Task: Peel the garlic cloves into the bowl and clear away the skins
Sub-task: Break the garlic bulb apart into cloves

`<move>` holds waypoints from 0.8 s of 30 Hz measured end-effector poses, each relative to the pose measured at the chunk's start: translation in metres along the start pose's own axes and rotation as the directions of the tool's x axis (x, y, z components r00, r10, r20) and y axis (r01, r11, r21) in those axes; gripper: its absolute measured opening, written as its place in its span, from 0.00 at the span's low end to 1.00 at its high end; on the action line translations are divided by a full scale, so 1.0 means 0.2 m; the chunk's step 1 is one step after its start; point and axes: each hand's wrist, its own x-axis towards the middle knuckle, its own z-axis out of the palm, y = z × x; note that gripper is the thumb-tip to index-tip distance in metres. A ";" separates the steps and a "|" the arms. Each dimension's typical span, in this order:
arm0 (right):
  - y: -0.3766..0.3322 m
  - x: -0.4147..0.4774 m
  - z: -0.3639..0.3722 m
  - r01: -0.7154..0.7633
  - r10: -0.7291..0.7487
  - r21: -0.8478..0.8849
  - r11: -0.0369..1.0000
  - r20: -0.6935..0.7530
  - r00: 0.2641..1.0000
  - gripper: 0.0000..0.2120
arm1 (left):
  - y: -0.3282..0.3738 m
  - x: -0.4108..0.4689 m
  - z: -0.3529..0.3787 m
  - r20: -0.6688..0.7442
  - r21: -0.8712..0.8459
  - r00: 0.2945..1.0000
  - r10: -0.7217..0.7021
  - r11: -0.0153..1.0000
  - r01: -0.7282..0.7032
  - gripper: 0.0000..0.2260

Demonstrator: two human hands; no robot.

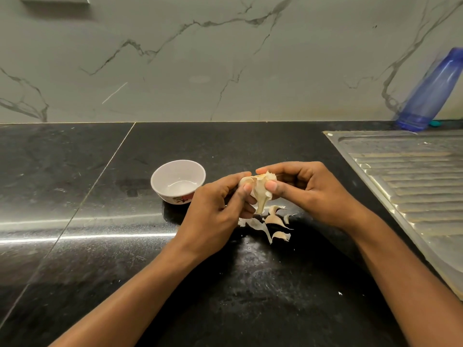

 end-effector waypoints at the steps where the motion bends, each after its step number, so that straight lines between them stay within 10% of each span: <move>1: 0.01 0.00 0.00 -0.004 0.004 -0.007 1.000 -0.007 1.000 0.14 | 0.00 0.00 0.00 0.003 -0.026 1.000 -0.024 0.999 0.024 0.11; 7: 0.03 0.01 -0.04 -0.030 0.033 0.038 0.999 -0.100 0.994 0.11 | 0.03 0.01 -0.02 -0.039 -0.192 0.986 -0.165 0.969 0.155 0.13; 24: 0.03 0.03 -0.02 -0.075 0.082 0.036 0.997 -0.260 0.962 0.10 | 0.01 -0.06 0.06 0.159 0.336 0.987 0.032 0.938 -0.085 0.16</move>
